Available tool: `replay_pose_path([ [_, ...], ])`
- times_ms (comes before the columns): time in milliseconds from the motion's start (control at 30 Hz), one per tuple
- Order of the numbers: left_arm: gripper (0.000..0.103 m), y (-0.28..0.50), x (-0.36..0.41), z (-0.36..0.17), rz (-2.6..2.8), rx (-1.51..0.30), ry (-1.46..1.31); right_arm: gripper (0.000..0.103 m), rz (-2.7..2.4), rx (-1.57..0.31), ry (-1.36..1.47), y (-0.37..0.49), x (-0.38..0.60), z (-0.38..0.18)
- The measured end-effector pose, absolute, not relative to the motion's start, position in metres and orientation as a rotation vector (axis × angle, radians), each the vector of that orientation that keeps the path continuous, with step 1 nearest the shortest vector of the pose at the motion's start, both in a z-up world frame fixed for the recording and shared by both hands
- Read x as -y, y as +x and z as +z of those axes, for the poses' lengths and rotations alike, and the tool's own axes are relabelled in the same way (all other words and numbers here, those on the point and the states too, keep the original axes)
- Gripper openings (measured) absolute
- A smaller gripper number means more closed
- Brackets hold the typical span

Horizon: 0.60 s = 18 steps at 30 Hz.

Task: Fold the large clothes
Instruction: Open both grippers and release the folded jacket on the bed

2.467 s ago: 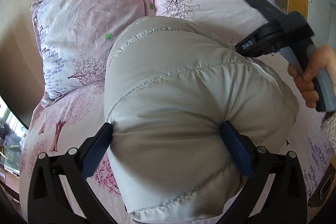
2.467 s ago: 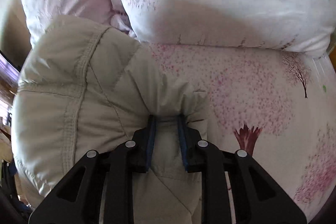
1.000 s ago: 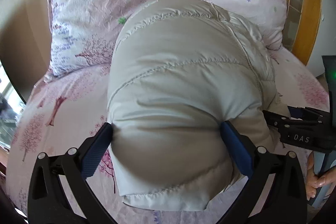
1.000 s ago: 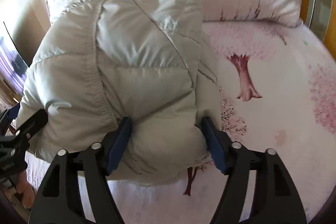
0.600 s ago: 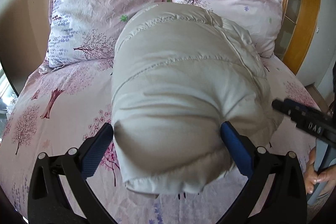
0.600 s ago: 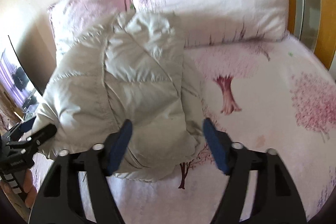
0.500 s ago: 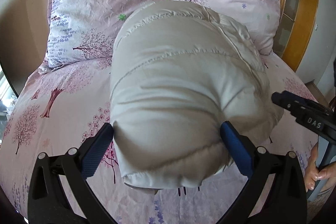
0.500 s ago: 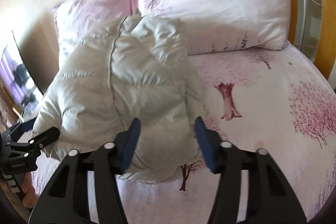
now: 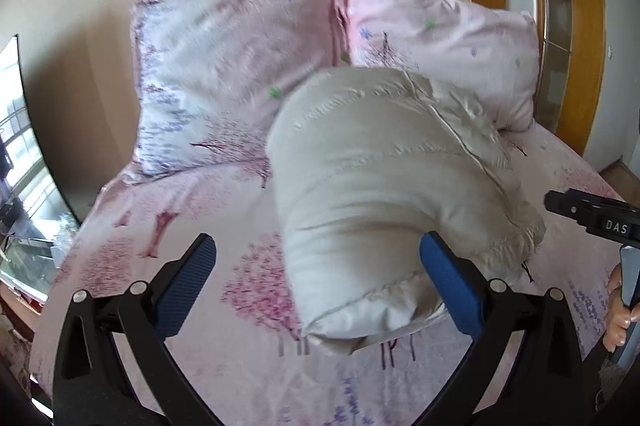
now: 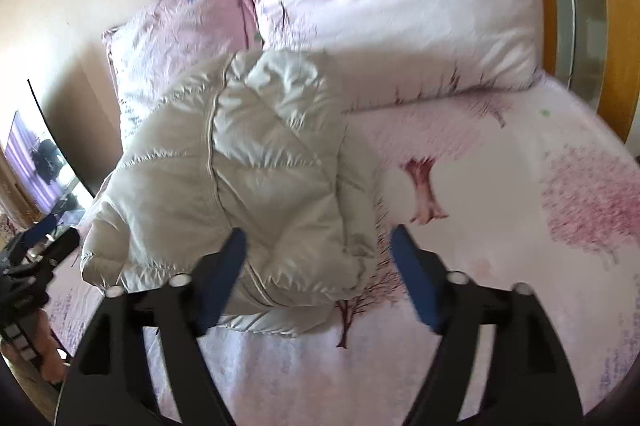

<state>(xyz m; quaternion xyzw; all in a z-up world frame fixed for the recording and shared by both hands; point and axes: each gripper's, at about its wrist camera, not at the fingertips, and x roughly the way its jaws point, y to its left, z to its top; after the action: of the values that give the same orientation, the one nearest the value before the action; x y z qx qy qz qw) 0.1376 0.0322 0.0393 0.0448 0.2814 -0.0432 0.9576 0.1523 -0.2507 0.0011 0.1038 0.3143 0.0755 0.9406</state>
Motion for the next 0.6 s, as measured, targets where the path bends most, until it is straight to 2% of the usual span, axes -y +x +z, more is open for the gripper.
replay_pose_path([
  [133,0.101,0.132,-0.034,0.04,-0.076,-0.577,0.093,0.076,0.172,-0.624,0.193,0.15,0.244,0.002],
  [267,0.101,0.134,-0.032,0.033,-0.063,-0.596,0.1,0.063,0.164,-0.691,0.117,0.164,0.227,-0.014],
  [367,0.101,0.134,-0.034,0.03,-0.05,-0.602,0.091,0.062,0.138,-0.802,0.089,0.187,0.222,-0.043],
  [500,0.101,0.126,-0.041,0.029,-0.036,-0.604,0.093,0.062,0.102,-0.786,0.062,0.182,0.22,-0.034],
  [533,0.101,0.123,-0.043,0.028,-0.037,-0.605,0.094,0.063,0.099,-0.764,0.059,0.175,0.22,-0.029],
  [567,0.101,0.12,-0.043,0.027,-0.035,-0.607,0.094,0.069,0.097,-0.744,0.06,0.169,0.221,-0.024],
  [600,0.101,0.118,-0.045,0.026,-0.037,-0.612,0.091,0.083,0.095,-0.724,0.064,0.162,0.222,-0.019],
])
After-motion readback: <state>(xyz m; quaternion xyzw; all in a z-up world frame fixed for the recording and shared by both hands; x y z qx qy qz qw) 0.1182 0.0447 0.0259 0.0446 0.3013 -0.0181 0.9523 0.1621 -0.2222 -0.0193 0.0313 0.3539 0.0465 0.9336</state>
